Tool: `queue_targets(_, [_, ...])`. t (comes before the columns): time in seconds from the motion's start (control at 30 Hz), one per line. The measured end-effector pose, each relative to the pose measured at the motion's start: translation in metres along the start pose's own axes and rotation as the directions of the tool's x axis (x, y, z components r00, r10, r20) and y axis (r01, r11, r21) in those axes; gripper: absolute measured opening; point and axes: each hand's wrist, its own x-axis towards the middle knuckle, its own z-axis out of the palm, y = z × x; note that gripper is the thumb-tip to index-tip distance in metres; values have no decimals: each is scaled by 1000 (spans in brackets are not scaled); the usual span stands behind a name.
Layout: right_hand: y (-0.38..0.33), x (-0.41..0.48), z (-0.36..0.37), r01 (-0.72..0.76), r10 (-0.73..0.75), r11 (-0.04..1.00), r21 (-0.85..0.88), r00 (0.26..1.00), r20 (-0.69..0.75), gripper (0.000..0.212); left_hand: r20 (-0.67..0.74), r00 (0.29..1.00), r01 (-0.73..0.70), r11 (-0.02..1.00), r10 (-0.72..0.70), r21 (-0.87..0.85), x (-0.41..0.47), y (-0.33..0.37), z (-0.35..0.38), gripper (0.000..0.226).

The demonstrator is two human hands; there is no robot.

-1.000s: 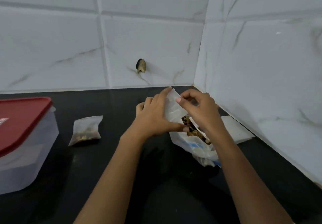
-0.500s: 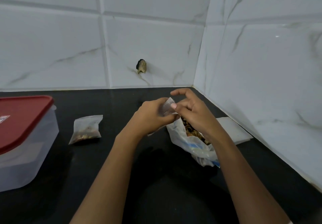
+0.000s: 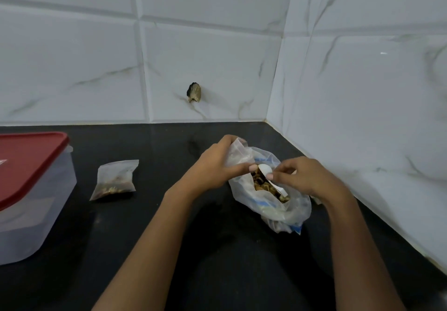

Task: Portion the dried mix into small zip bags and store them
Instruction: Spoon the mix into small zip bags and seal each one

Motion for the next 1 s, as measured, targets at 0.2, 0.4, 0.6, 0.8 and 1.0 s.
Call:
queue_targets(0.2, [-7, 8, 11, -49, 29, 970, -238, 996, -86, 20, 99, 988, 99, 979, -118, 179, 3, -7, 1, 66])
queue_targets(0.4, [-16, 5, 18, -92, -26, 922, -375, 954, -298, 21, 118, 971, 185, 966, -208, 179, 3, -16, -2, 71])
queue_targets(0.6, [-27, 9, 28, -39, -74, 883, -469, 973, -220, 23, 86, 970, 213, 966, -227, 144, 4, -19, 0, 72])
queue_targets(0.8, [-24, 19, 27, -48, 1, 966, -254, 983, -183, 26, 110, 962, 266, 952, -251, -151, 0, -26, 6, 58])
queue_targets(1.0, [-14, 16, 22, -68, 79, 995, 70, 983, -165, 27, 126, 957, 289, 912, -263, -292, 1, -27, 10, 56])
